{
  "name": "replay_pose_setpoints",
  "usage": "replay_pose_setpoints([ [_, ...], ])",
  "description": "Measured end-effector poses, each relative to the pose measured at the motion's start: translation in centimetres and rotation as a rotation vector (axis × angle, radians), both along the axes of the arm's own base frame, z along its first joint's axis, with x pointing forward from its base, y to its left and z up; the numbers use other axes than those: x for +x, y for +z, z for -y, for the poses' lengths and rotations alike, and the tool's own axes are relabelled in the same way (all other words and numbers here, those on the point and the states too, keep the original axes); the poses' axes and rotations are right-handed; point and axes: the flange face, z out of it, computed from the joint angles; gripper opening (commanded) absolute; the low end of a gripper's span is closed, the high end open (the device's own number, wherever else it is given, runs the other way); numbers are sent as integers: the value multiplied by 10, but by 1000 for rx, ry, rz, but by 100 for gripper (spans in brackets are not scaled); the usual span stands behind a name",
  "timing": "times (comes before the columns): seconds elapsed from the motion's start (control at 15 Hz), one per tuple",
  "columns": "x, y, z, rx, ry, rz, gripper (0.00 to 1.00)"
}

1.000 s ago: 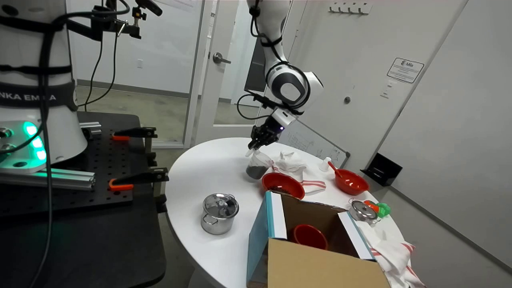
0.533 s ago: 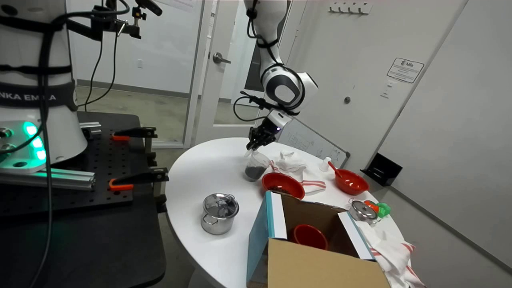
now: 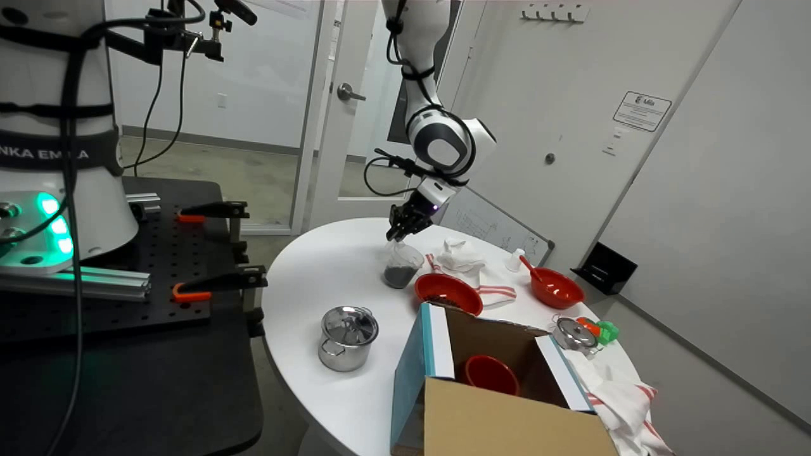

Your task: Pour some contents of the jug into the bowl

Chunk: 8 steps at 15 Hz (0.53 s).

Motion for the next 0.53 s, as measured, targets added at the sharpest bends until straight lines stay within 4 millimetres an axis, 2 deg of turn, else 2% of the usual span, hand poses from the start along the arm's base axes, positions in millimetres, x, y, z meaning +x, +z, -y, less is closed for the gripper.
replay_pose_setpoints([
  [0.13,-2,-4,-1,1,1,-6,58],
  [0.4,-4,-6,-3,3,3,-11,88],
  [0.53,-3,-6,-2,2,2,-10,100],
])
